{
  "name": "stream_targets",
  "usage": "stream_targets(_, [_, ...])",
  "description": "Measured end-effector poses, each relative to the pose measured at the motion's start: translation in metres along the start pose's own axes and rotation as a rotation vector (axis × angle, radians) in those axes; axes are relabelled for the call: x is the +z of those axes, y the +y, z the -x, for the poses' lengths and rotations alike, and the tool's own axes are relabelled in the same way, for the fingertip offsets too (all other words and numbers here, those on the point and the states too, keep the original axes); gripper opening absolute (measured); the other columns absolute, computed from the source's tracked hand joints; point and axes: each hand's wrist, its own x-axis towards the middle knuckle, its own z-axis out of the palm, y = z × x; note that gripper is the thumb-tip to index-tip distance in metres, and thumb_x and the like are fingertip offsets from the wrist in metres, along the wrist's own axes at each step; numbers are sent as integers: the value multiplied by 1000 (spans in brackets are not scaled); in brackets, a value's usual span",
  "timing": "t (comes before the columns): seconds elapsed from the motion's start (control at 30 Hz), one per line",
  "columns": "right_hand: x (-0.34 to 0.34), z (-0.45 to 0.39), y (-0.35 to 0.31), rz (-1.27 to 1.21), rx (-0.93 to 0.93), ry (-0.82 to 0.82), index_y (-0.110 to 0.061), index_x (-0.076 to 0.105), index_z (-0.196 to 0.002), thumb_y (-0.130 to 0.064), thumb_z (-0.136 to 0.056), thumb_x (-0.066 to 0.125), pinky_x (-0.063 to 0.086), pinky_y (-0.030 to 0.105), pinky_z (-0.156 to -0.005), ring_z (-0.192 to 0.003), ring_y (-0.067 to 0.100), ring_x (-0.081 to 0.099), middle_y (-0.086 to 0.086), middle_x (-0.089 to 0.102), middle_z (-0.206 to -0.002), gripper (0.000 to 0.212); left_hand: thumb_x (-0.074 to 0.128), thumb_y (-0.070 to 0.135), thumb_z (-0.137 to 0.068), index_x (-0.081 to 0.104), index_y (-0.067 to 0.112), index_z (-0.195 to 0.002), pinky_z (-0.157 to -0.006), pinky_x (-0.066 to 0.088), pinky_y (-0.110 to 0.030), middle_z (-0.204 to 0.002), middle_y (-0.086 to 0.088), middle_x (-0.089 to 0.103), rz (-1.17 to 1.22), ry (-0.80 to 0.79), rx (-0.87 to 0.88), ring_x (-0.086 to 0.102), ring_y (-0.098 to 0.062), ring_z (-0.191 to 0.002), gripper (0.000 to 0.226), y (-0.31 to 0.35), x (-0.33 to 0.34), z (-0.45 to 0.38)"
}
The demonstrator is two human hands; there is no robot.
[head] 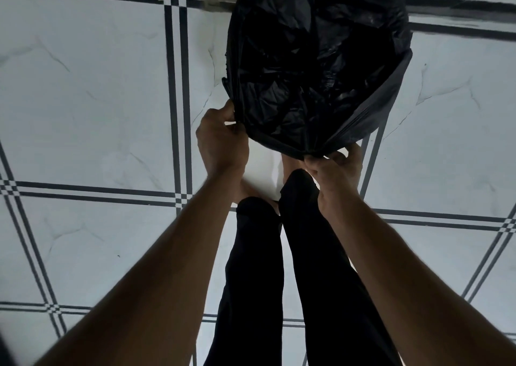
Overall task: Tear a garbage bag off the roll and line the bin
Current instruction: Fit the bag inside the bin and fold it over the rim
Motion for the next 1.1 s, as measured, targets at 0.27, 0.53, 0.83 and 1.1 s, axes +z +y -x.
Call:
stream_targets(0.27, [0,-11,7,82,-43,-8,-41,45,-95,6,-71,76,59,24,-82,-93,20,71,15,67,-106,61,66,6,-81,74,35,-113,-57,47,-22,-92,12,73,66,-66,-13,68,-10,-70,43,-10,1,-15])
stream_targets(0.53, [3,-33,9,14,-16,1,-28,55,-105,12,-64,73,55,38,-96,-94,21,67,9,71,-104,60,72,0,-75,70,17,-86,-69,57,-26,-81,8,71,41,-72,7,67,-6,-74,20,-14,11,-33])
stream_targets(0.83, [-48,-51,-20,-339,216,-224,-7,66,-104,3,-88,53,53,32,-96,-94,18,67,2,71,-88,23,72,-4,-81,66,7,-87,-66,59,-23,-74,-6,70,362,-123,-247,70,-9,-62,14,-16,-1,-30])
stream_targets(1.1, [-55,-68,-68,-303,141,-255,-13,63,-117,-37,-76,71,56,28,-84,-97,13,70,-1,74,-99,48,58,23,-98,69,14,-91,-79,60,-25,-87,5,77,573,-278,-360,75,-12,-88,16,7,-18,-39])
